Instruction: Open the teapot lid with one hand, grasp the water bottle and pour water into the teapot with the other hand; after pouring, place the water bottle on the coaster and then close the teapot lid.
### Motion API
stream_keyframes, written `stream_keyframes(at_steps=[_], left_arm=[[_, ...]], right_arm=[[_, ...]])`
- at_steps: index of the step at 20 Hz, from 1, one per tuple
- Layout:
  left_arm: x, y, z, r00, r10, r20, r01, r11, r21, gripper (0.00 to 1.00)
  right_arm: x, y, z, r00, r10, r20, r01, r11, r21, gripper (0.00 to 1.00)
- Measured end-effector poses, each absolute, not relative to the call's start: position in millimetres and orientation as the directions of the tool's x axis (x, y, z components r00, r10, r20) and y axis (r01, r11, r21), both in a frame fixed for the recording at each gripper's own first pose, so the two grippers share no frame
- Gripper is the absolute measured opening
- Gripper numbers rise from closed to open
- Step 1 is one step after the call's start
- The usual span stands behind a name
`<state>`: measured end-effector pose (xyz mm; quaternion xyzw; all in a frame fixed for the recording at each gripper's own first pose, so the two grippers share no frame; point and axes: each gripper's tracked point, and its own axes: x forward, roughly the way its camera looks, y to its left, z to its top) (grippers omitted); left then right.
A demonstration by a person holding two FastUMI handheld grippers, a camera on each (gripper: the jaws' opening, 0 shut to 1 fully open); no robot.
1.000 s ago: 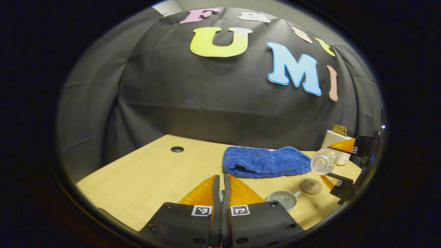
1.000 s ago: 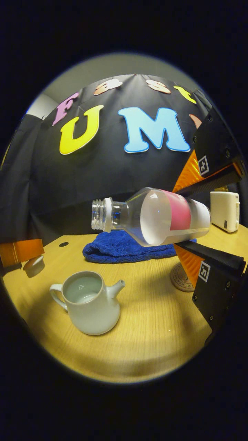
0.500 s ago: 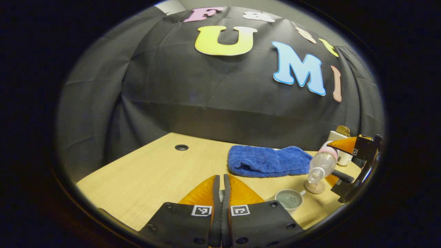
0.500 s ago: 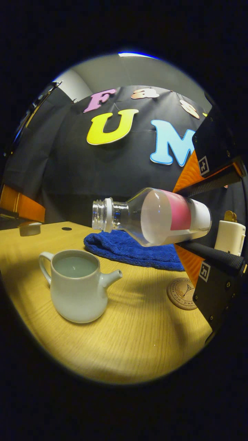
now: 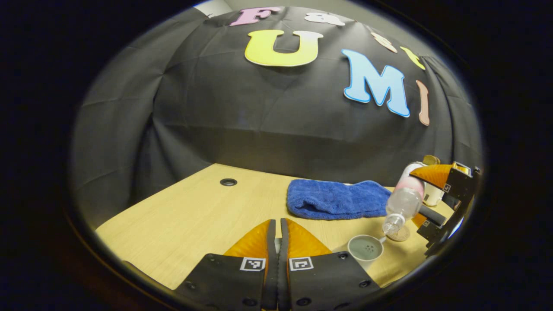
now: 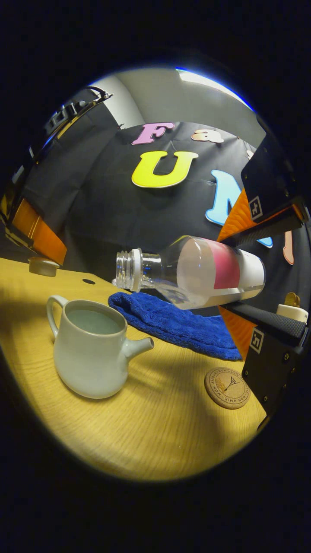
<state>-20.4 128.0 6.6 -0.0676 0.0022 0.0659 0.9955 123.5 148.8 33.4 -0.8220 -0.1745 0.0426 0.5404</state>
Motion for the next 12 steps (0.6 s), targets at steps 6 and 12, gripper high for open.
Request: stream_keyframes(at_steps=[6,12], left_arm=[[-19.5,127.3,4.4,0.991,0.13,-0.019,-0.131,0.983,-0.132,0.07],[-18.9,126.0,3.5,0.991,0.128,-0.026,-0.13,0.983,-0.128,0.06]], right_arm=[[124.9,151.9,40.9,0.926,0.352,0.139,0.278,-0.385,-0.88,0.75],[124.5,151.8,44.7,0.918,0.365,0.153,0.304,-0.403,-0.863,0.75]])
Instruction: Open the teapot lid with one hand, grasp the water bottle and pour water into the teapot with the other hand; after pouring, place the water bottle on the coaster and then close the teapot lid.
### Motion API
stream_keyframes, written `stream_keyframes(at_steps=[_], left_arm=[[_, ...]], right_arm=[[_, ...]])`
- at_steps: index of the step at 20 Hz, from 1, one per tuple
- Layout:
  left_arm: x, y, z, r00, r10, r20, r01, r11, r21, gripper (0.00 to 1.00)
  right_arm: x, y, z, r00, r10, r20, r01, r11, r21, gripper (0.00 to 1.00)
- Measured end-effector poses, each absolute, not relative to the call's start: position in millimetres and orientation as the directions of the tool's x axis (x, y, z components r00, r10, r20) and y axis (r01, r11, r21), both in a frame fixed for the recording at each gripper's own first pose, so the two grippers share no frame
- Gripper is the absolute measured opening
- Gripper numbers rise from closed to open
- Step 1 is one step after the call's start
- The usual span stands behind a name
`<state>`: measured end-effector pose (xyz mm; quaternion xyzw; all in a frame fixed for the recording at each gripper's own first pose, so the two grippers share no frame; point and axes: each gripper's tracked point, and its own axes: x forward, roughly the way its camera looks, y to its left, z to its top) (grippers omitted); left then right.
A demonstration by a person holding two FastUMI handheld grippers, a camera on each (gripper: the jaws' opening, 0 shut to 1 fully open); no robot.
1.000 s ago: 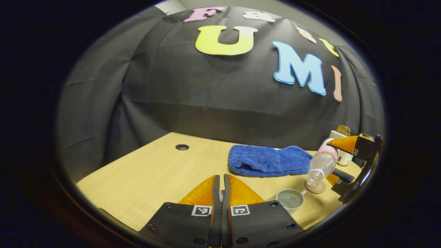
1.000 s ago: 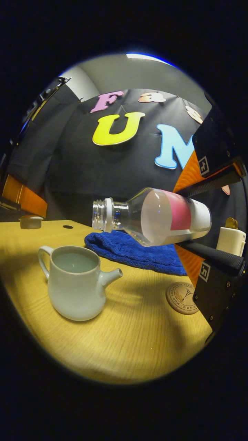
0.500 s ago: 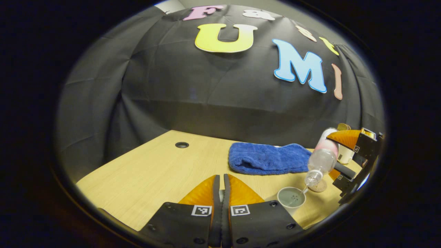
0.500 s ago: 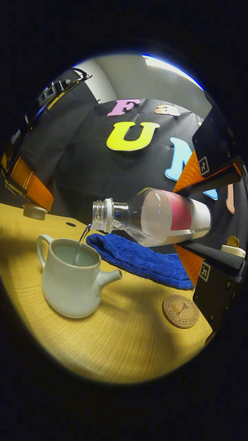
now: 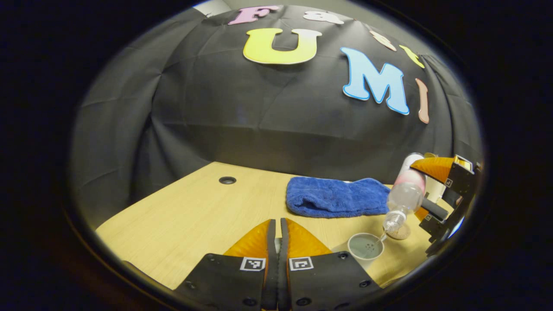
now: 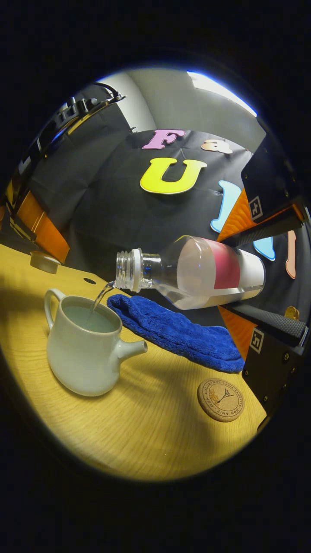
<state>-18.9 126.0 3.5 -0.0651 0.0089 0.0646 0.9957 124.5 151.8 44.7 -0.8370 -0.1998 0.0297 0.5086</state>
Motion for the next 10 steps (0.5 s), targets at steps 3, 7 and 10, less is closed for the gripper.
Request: stream_keyframes(at_steps=[3,7,10], left_arm=[[-19,126,2,0.991,0.129,-0.028,-0.131,0.983,-0.125,0.07],[-18,124,1,0.991,0.126,-0.034,-0.13,0.984,-0.122,0.06],[-18,124,0,0.992,0.124,-0.037,-0.128,0.984,-0.121,0.07]], right_arm=[[126,153,48,0.912,0.375,0.167,0.325,-0.412,-0.851,0.75],[123,155,58,0.904,0.385,0.186,0.351,-0.42,-0.837,0.75],[122,157,62,0.898,0.396,0.189,0.364,-0.431,-0.826,0.75]])
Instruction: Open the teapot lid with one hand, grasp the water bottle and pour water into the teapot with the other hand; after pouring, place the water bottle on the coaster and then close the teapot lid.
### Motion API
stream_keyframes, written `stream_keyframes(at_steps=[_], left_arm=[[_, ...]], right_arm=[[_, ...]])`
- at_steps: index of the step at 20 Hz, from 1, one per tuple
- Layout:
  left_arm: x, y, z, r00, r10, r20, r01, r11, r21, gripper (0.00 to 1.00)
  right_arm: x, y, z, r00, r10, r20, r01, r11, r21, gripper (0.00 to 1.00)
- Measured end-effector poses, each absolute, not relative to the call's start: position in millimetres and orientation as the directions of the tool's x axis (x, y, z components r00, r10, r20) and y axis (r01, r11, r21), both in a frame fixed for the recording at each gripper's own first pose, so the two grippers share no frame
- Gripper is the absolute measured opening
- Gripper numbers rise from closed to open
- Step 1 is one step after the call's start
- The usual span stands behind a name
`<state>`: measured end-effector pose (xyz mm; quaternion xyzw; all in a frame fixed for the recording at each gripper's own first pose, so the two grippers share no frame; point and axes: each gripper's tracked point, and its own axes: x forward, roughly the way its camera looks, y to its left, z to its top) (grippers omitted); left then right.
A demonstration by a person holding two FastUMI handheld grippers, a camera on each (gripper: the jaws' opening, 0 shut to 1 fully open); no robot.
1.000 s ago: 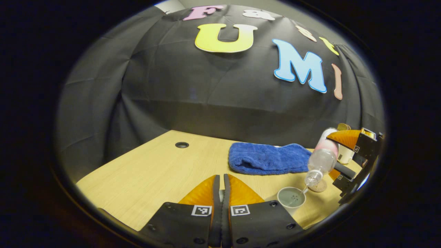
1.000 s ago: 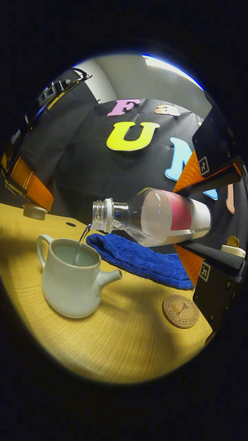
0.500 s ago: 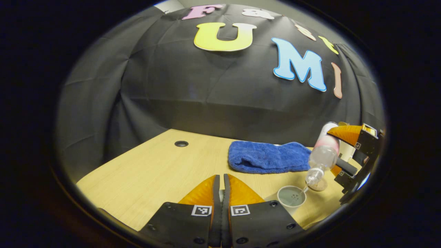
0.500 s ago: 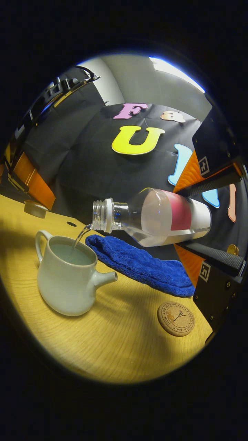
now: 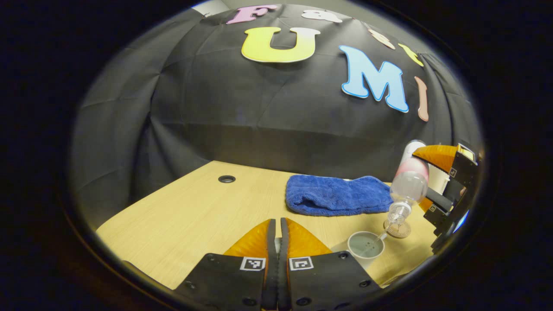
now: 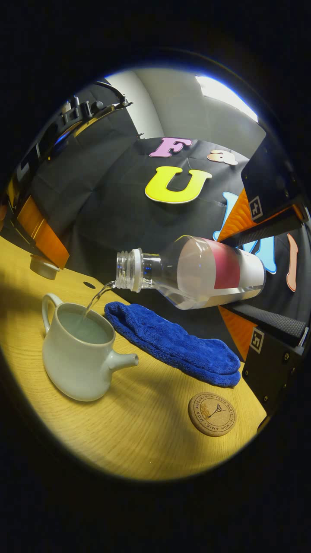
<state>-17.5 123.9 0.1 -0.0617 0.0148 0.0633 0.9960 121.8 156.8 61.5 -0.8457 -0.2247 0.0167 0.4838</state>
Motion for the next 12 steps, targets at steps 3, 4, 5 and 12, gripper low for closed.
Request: stream_keyframes(at_steps=[3,4,5,12], left_arm=[[-17,123,-1,0.992,0.123,-0.041,-0.127,0.985,-0.119,0.07],[-17,123,-1,0.991,0.123,-0.044,-0.127,0.985,-0.117,0.07],[-17,123,-2,0.991,0.124,-0.045,-0.128,0.985,-0.115,0.07],[-17,121,-1,0.991,0.121,-0.048,-0.126,0.985,-0.114,0.07]], right_arm=[[120,159,64,0.891,0.409,0.196,0.384,-0.45,-0.806,0.75],[121,161,65,0.89,0.412,0.196,0.387,-0.453,-0.803,0.75],[120,161,65,0.888,0.415,0.198,0.391,-0.457,-0.799,0.75],[116,167,73,0.866,0.445,0.226,0.444,-0.478,-0.758,0.72]])
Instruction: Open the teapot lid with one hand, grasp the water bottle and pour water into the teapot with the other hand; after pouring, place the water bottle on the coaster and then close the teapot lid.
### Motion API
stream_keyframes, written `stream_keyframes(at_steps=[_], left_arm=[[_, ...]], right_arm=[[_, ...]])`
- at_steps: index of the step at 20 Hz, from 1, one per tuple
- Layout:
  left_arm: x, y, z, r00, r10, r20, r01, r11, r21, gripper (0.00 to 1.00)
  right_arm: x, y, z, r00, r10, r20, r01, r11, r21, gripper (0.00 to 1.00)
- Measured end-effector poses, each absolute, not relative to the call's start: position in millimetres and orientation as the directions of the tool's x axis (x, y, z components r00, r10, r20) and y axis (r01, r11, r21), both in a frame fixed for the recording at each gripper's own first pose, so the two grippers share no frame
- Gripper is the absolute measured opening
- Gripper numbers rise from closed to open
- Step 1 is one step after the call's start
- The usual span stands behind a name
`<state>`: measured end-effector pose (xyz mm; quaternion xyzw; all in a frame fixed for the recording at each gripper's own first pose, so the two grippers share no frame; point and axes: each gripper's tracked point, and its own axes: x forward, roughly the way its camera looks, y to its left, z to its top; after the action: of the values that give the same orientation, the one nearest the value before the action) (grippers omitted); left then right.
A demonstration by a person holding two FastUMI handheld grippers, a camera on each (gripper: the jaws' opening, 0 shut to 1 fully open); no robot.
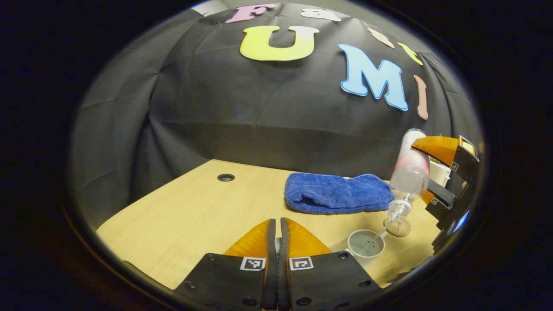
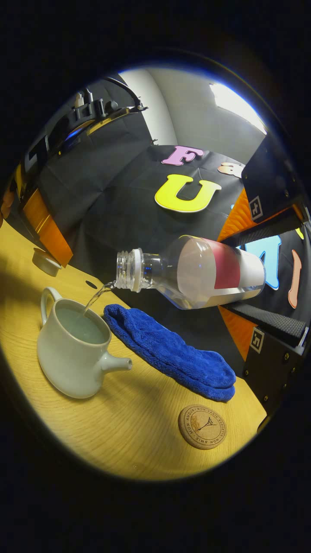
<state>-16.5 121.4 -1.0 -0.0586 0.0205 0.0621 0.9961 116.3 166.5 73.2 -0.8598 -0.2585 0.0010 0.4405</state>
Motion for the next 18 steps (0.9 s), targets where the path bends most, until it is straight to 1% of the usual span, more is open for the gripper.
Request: stream_keyframes(at_steps=[1,2,6,7,11,12,18], left_arm=[[-17,121,-3,0.991,0.121,-0.05,-0.126,0.986,-0.114,0.07],[-17,121,-2,0.992,0.12,-0.051,-0.125,0.986,-0.113,0.07],[-18,121,-3,0.991,0.12,-0.053,-0.125,0.986,-0.112,0.07],[-16,122,-3,0.991,0.121,-0.053,-0.127,0.986,-0.111,0.07],[-16,121,-4,0.991,0.124,-0.056,-0.129,0.986,-0.108,0.07],[-17,121,-4,0.991,0.124,-0.057,-0.13,0.986,-0.107,0.06],[-16,121,-4,0.991,0.122,-0.06,-0.128,0.986,-0.106,0.07]], right_arm=[[116,168,76,0.86,0.454,0.233,0.457,-0.484,-0.746,0.72],[115,169,78,0.856,0.458,0.238,0.467,-0.489,-0.737,0.75],[115,171,80,0.85,0.466,0.245,0.481,-0.496,-0.723,0.75],[115,171,81,0.847,0.471,0.248,0.487,-0.499,-0.717,0.72],[113,174,83,0.834,0.491,0.253,0.51,-0.511,-0.692,0.72],[113,174,84,0.831,0.495,0.254,0.515,-0.512,-0.688,0.75],[109,178,86,0.804,0.529,0.273,0.563,-0.527,-0.636,0.75]])
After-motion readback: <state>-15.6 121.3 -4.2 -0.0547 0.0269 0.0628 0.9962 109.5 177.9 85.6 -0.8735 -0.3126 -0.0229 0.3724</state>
